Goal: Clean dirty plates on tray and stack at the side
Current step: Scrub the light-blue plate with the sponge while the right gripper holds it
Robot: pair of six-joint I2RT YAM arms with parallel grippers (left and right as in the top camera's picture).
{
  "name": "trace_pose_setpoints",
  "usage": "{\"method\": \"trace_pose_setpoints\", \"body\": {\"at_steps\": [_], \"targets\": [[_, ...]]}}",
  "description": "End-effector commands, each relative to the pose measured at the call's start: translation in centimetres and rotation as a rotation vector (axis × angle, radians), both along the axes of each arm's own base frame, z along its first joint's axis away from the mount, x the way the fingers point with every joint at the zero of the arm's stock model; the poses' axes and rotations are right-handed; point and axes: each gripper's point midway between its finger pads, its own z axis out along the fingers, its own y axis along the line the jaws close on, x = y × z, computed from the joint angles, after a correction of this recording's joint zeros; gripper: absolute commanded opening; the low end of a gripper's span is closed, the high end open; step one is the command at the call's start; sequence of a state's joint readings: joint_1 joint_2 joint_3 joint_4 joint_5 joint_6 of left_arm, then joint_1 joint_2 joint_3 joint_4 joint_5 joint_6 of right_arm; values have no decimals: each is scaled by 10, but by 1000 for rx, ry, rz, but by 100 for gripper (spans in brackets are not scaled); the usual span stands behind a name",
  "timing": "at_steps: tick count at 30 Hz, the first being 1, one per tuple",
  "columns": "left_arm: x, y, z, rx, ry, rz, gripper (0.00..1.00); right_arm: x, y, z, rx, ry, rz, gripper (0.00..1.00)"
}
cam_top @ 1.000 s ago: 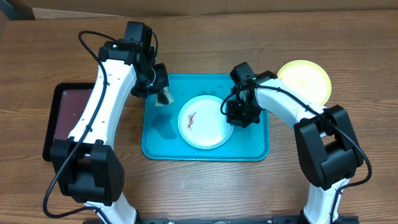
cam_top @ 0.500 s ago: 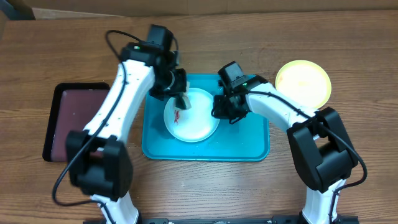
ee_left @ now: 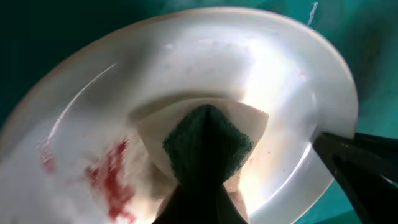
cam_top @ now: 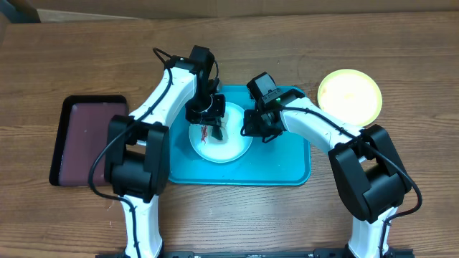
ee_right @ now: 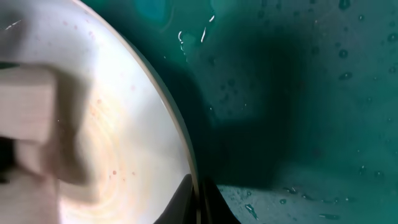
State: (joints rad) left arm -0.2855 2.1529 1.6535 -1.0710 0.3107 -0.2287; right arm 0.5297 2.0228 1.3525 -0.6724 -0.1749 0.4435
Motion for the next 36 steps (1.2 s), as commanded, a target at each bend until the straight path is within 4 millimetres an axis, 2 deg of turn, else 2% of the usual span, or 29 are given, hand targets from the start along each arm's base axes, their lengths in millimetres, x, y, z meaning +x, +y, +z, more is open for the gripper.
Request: {"method": "trace_pose_setpoints", "body": {"at_steps": [1, 5, 7, 9, 12, 14, 17, 22, 27, 30, 32, 36], "targets": [[-1, -11, -10, -68, 8, -64, 5, 2, -4, -3, -15, -7, -8, 4], [2, -6, -31, -29, 20, -63, 4, 2, -5, -3, -16, -7, -8, 4], [2, 4, -47, 33, 32, -61, 5, 2, -5, -3, -16, -6, -8, 4], [2, 22, -63, 141, 43, -59, 4, 2, -5, -3, -17, -6, -8, 4], [-1, 65, -81, 402, 61, 8, 4, 2, -6, -3, -22, -9, -9, 4], [0, 100, -78, 596, 48, 83, 4, 2, -7, -4, -28, -9, -11, 4], [2, 133, -62, 793, 5, 172, 4, 3, -9, -4, -39, -14, -15, 4], [6, 157, -30, 949, -78, 257, 4, 3, -9, -4, -41, -16, -15, 4], [17, 159, 8, 934, -183, 348, 4, 3, -9, -4, -41, -16, -15, 4], [24, 147, 32, 832, -242, 402, 4, 3, -9, -4, -41, -16, -15, 4], [26, 126, 43, 680, -247, 389, 4, 3, -9, -4, -40, -15, -15, 4], [23, 61, 51, 296, -203, 201, 4, 3, -9, -4, -40, -15, -16, 4]]}}
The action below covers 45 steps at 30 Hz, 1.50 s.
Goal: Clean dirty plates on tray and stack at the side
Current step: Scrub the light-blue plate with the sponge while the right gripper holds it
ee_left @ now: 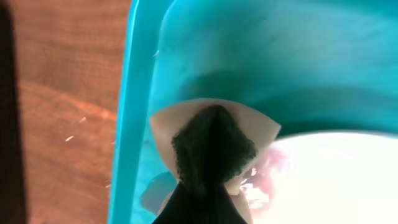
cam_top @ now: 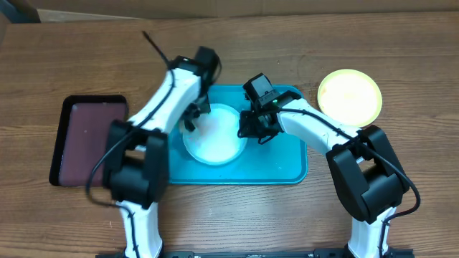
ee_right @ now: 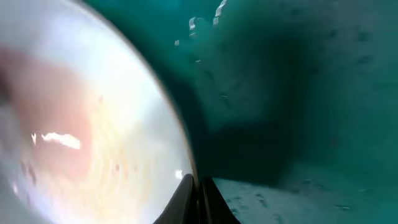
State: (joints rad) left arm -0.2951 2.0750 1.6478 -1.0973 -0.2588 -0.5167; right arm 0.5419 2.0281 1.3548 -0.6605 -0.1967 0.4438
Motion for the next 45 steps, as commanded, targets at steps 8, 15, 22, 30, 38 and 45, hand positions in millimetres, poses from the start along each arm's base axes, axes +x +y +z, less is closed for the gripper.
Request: {"method": "trace_pose_setpoints", "body": {"at_steps": [8, 15, 22, 30, 38, 45], "targets": [[-37, -86, -5, -489, 162, -248, 5, 6, -17, -4, -55, -9, -58, 4], [-64, -82, -50, -448, 227, -251, 4, 5, -17, -4, -55, -7, -61, 4], [-50, -16, -72, -100, 145, -190, 4, 6, -17, -4, -55, -8, -61, 4], [-14, 65, -27, 429, -61, -48, 5, 5, -19, -5, -62, -4, -61, 4], [17, 67, 41, 474, -199, 96, 4, 5, -19, -5, -62, -5, -61, 4], [32, -33, 48, -96, -93, -192, 4, 5, -19, -5, -62, -4, -62, 4]]}}
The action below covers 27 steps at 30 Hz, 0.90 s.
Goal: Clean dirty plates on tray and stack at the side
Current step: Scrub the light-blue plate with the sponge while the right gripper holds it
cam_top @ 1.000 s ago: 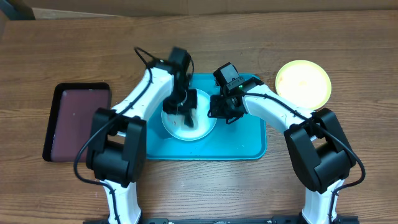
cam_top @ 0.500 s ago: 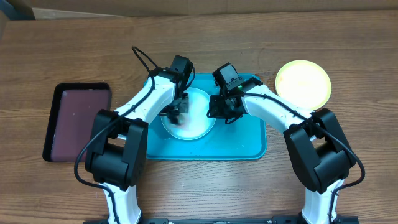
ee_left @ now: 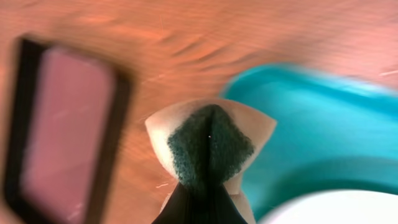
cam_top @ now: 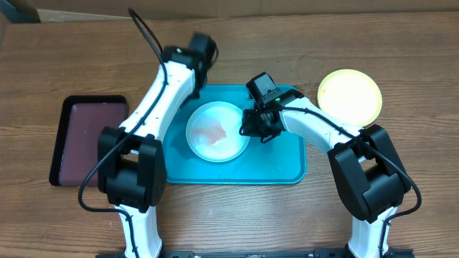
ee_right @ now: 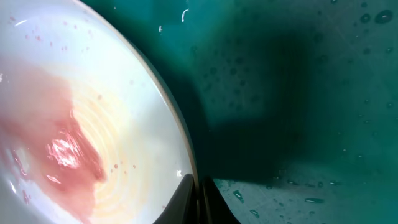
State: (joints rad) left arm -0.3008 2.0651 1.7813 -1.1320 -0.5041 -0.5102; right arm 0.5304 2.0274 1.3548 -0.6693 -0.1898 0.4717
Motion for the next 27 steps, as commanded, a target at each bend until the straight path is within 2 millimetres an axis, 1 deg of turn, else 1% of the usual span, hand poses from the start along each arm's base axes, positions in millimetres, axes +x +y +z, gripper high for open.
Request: {"method": "trace_pose_setpoints", "body": {"at_steps": [1, 2, 4, 7, 9, 14, 16, 18, 19, 21, 22, 24, 25, 26, 27], "targets": [[-7, -74, -9, -349, 125, -270, 4, 3, -13, -4, -56, -16, -22, 4], [-13, -89, -12, -434, 154, -306, 4, 3, -13, -4, -56, -16, -22, 4], [-25, -108, -17, -541, 202, -354, 4, 3, -13, -4, -56, -16, -22, 4], [-40, -126, -26, -629, 256, -395, 4, 3, -12, -4, -56, -16, -21, 4], [-47, -129, -38, -639, 280, -394, 4, 3, -12, -4, -55, -16, -22, 4], [-62, -125, -76, -647, 305, -318, 4, 3, -12, -4, -55, -17, -22, 4], [-66, -123, -90, -644, 307, -316, 4, 3, -12, -4, -55, -17, -22, 4], [-68, -115, -104, -603, 301, -308, 4, 3, -12, -4, -55, -17, -21, 4], [-68, -106, -110, -555, 293, -299, 4, 3, -12, -4, -55, -17, -22, 4], [-66, -84, -117, -439, 272, -257, 4, 3, -12, -4, -55, -17, -22, 4], [-63, -69, -118, -358, 257, -225, 4, 3, -12, -4, -55, -17, -22, 4], [-58, -41, -114, -203, 225, -174, 4, 3, -13, -4, -56, -16, -24, 4], [-55, -27, -110, -122, 206, -146, 4, 3, -14, -4, -56, -16, -24, 4], [-54, -17, -106, -65, 194, -125, 4, 3, -14, -4, -57, -15, -25, 4], [-53, -3, -99, 16, 172, -88, 4, 3, -14, -4, -58, -14, -26, 4]]}}
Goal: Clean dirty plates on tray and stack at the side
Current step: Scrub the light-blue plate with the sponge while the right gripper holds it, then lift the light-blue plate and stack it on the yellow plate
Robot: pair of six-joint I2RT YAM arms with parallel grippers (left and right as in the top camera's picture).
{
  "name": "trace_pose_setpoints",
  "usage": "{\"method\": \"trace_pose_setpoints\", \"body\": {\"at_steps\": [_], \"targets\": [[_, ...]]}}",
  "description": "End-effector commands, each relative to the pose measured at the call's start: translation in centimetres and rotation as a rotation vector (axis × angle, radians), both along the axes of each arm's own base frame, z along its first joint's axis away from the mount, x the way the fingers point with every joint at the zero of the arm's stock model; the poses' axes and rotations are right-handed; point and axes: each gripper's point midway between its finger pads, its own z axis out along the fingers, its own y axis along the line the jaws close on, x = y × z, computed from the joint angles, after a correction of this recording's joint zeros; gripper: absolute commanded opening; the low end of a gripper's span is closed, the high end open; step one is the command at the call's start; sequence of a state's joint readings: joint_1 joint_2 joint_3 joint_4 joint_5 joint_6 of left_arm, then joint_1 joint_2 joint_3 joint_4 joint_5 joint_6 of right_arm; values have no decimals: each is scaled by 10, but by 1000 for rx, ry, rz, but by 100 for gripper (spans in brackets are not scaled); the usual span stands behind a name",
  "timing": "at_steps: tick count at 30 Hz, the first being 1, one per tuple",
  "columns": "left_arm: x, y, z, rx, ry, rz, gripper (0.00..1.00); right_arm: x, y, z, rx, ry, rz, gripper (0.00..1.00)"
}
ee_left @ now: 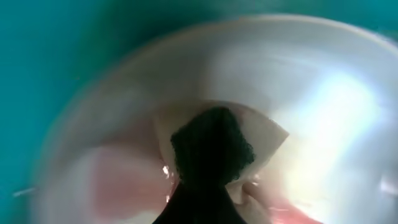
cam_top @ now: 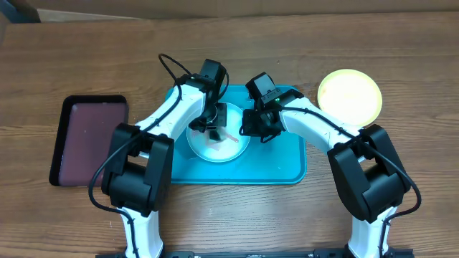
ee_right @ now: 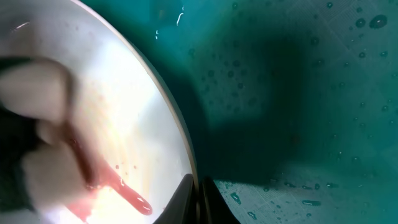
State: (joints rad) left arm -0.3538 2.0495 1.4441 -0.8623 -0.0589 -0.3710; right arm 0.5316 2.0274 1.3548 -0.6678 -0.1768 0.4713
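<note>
A white plate with a pink-red smear lies on the teal tray. My left gripper is shut on a sponge, green pad over pale foam, pressed on the plate's inside. The smear shows wet in the right wrist view, beside the blurred sponge. My right gripper is shut on the plate's right rim; overhead it sits at that edge. A yellow plate rests on the table at the right.
A dark tray with a maroon inside lies on the wooden table at the left. Water drops cover the teal tray's floor. Cables run from the left arm above the teal tray.
My left gripper, which held the sponge up past the teal tray's far left corner, is now down on the white plate. The smear looks streaked. My right gripper still holds the rim.
First my left gripper pressed the sponge on the plate beside red marks while the right held the rim. Then the sponge was at the plate's left edge, then off over the table with a pink smear left. Now it is back on the plate.
</note>
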Motion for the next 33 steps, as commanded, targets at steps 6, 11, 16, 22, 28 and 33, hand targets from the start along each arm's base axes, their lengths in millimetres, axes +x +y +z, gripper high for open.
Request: {"method": "trace_pose_setpoints", "body": {"at_steps": [6, 11, 16, 22, 28, 33], "targets": [[6, 123, 56, 680, -184, 308, 4, 2, -15, -4, -54, -7, -26, 4], [12, 117, 106, 610, -228, 408, 4, 6, -12, 9, -56, -12, -17, 4], [17, 89, 141, 302, -231, 361, 4, 22, -20, 50, -118, -85, -19, 4], [12, 44, 138, -105, -102, 127, 4, 47, -57, 131, -311, -273, -105, 4], [9, 49, 108, -147, -27, 142, 5, 49, -103, 225, -647, -514, -188, 4], [9, 50, 90, -138, -1, 135, 4, 37, -95, 280, -911, -691, -70, 4]]}}
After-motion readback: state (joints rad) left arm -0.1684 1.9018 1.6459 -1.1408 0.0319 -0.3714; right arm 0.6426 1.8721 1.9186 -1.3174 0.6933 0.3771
